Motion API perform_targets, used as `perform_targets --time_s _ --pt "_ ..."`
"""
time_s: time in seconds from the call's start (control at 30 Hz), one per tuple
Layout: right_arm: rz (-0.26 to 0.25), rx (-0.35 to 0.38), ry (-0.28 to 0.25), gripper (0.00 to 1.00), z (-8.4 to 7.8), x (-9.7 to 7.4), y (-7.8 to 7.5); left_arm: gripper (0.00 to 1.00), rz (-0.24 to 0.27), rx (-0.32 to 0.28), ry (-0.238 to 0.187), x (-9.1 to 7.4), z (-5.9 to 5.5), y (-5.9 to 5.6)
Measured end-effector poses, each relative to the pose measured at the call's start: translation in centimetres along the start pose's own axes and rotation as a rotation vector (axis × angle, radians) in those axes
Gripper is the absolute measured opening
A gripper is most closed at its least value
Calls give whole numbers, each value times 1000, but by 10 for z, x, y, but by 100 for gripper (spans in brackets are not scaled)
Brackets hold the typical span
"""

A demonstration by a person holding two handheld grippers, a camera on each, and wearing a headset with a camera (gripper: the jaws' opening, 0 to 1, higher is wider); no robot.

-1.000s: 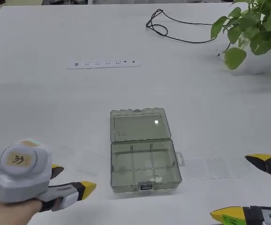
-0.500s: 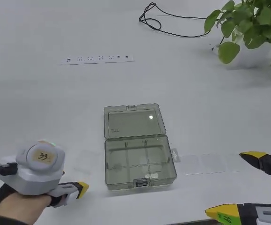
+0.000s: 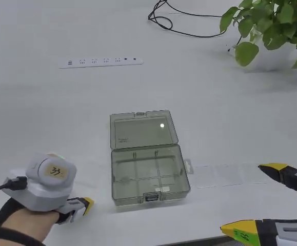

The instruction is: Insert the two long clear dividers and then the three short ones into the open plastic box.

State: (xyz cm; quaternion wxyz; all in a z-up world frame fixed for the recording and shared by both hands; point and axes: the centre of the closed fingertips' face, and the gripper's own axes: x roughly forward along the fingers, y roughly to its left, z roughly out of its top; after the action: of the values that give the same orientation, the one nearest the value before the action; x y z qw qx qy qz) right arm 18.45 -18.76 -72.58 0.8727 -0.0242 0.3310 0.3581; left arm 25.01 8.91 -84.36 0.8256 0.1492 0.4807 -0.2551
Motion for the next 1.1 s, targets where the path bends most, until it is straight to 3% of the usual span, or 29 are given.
perform_targets --time_s 0.37,0.67,0.9,1.1 --pt "3 2 -4 100 2 1 3 34 43 9 9 2 -1 5" --pt "6 10 -16 100 1 0 6 34 43 6 -5 2 1 4" --pt "-2 15 -21 100 -1 -3 4 35 73 22 -2 1 1 10" --pt "-7 19 -28 100 -2 -5 4 34 57 20 12 4 0 8"
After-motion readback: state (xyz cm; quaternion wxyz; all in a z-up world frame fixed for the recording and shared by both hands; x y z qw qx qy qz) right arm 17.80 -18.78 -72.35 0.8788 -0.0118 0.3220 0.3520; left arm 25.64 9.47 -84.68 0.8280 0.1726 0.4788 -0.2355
